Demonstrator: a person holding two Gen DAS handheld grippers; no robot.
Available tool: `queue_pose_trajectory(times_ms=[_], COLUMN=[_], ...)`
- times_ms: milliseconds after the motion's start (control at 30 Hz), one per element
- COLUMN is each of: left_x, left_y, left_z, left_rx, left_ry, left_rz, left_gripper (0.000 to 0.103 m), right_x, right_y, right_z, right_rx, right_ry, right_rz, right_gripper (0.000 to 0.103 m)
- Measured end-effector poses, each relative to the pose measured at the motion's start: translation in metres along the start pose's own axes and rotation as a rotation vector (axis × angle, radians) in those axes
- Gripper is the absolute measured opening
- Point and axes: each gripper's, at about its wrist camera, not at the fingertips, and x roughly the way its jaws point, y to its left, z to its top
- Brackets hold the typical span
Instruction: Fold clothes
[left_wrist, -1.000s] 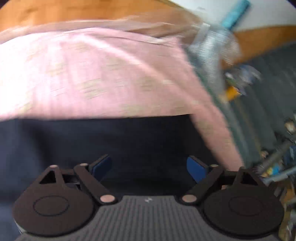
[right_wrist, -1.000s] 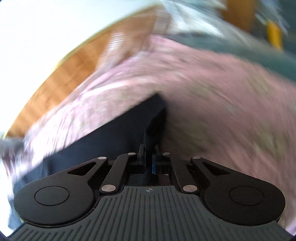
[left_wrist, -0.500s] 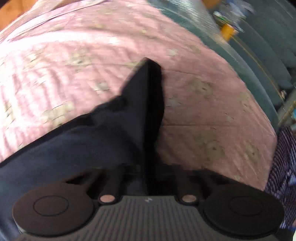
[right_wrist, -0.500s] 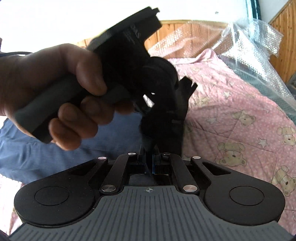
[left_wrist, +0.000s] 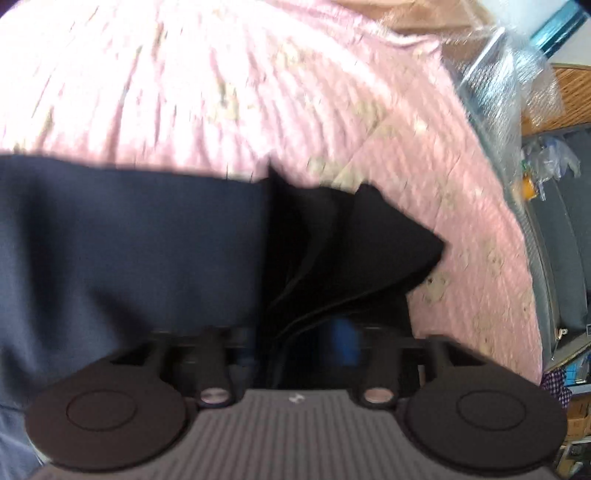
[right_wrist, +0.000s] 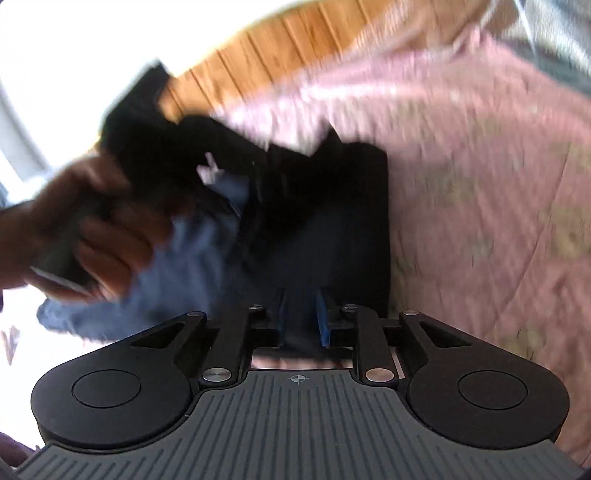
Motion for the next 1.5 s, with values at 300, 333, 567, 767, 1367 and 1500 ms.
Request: queue_pose_trajectory(times_ms=[300, 333, 567, 767, 1367, 1500], left_x=[-0.011, -0.013, -0.009, -0.046, -0.272, -0.315], left_y=[0.018, 0.018, 0.006, 0.028, 0.309, 0.408], left_z=[0.002, -0.001, -0.013, -0.049, -0.198, -0.253], left_rx=[-0.099, -0.093, 0.044, -0.015, -0.701, -0.901], left_ry=[-0.097, -0.103, -0.077, -0.059, -0.349, -0.382], left_rz=[0.107, 0.095, 0.161, 0.029, 0.316, 0.428], left_gripper=[0.055, 0.058, 0.059, 0.071, 0.082, 0.082], right_x=[-0.012, -0.018, 0.001, -0.015, 0.003, 0.017], right_y=[0.004, 0.002, -0.003, 0.018, 0.153, 0.214], right_z=[-0.001, 0.002, -0.001, 0.005, 0.019, 0.021], right_rx=[-0.074, -0.049, -0.088, -0.15, -0.333, -0.33], right_ry=[0.059, 0.026, 0.094, 0.006, 0.045, 0.059], right_rz=[0.056, 0.054, -0.033, -0.061, -0.022, 0.014], right_gripper=[0.021, 0.021, 0.01, 0.033, 0.038, 0.051])
